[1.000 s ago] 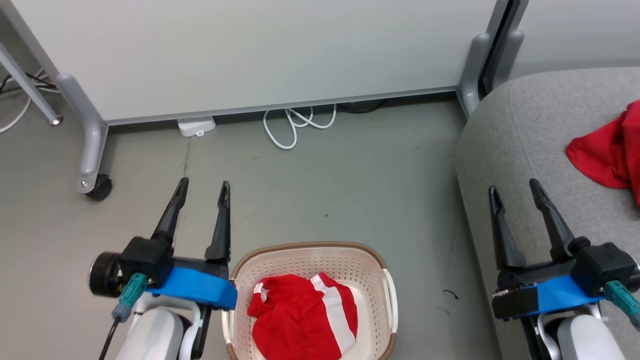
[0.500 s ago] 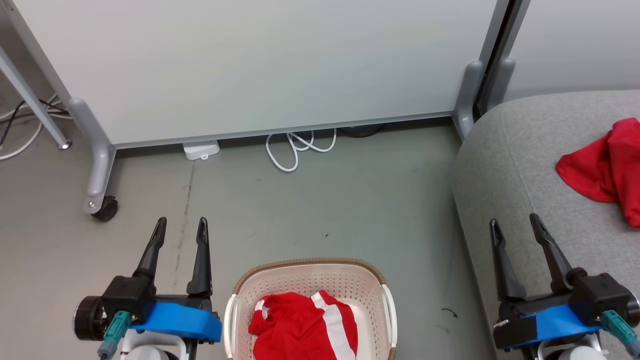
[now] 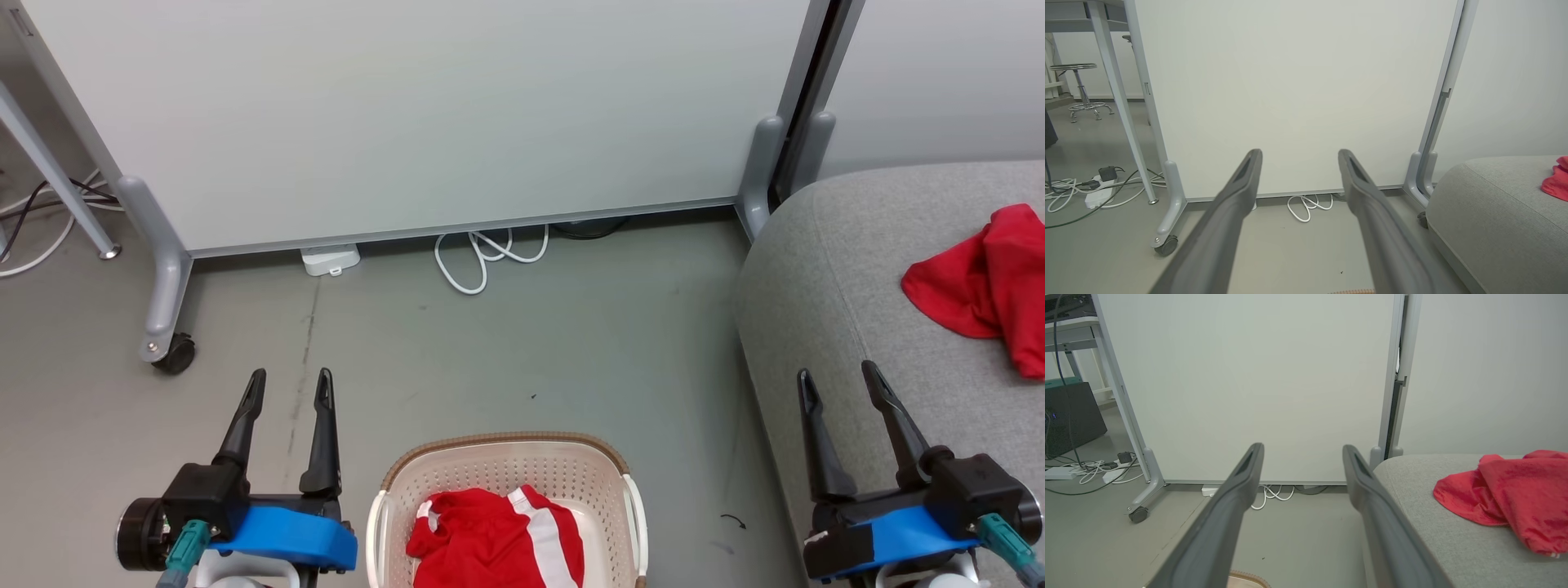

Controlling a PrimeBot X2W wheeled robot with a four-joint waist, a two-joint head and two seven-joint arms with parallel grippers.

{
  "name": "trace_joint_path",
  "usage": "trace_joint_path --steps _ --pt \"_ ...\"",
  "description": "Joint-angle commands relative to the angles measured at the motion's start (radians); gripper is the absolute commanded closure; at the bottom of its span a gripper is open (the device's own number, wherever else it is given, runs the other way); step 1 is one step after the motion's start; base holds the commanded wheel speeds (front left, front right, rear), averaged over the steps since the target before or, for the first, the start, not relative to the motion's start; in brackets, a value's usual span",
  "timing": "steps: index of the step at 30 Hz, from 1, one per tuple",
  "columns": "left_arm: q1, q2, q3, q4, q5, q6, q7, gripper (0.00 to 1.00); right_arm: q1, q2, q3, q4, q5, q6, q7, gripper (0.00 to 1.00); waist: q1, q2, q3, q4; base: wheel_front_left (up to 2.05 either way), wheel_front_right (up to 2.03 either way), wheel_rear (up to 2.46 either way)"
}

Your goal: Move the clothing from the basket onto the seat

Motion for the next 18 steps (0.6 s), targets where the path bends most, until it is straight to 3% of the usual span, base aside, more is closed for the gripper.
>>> trace_joint_path --steps 1,10,18 --pt "0.007 -0.003 0.005 0.003 0.007 -0.005 -0.003 0.0 0.014 0.002 0.001 0.002 0.001 0.0 -0.004 0.0 0.0001 0.0 -0.001 0.0 0.0 0.0 0.0" --pt "-0.005 -0.012 0.017 0.008 0.029 -0.019 -0.003 0.0 0.013 0.002 0.007 0.0 0.008 0.0 -0.004 0.0 0.0001 0.0 0.007 -0.002 0.0 0.0 0.0" --pt "-0.075 -0.001 -0.029 0.059 0.046 -0.035 -0.003 0.0 -0.022 0.002 0.011 -0.01 0.005 0.0 -0.004 0.0 0.0001 0.0 0.048 -0.009 0.0 0.0 0.0"
